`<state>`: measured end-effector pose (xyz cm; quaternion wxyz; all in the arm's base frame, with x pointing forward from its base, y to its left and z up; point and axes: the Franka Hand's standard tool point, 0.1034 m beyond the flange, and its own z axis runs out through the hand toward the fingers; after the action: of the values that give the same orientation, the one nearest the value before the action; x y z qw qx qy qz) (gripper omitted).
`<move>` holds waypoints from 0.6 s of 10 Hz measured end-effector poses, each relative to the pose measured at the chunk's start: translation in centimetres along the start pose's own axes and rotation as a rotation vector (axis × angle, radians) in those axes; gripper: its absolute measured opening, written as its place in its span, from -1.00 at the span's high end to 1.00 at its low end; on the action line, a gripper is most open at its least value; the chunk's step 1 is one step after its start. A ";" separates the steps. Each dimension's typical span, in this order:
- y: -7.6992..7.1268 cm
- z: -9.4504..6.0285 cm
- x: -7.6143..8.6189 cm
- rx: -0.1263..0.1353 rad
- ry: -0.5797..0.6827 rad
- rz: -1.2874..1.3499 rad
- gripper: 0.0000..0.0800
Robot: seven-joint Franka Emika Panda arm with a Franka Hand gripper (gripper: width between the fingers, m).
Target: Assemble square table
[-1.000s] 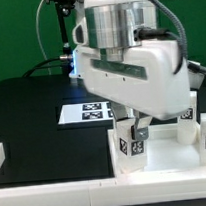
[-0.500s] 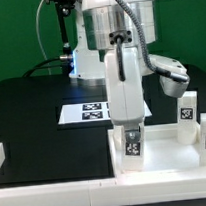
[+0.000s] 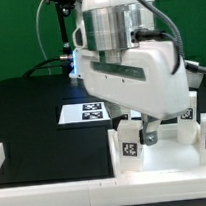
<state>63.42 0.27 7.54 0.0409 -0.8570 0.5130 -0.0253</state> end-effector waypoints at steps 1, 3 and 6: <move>0.0 0.0 0.1 0.000 0.001 -0.060 -0.61; 0.1 0.0 0.2 -0.001 0.002 -0.161 -0.62; 0.2 -0.2 0.8 -0.015 0.014 -0.568 -0.62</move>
Offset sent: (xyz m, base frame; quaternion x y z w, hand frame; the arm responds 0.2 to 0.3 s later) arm 0.0000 0.0000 0.0000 0.0000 0.0000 -0.1296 0.9916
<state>63.60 -0.58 7.70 0.0225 -0.9665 0.2527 -0.0378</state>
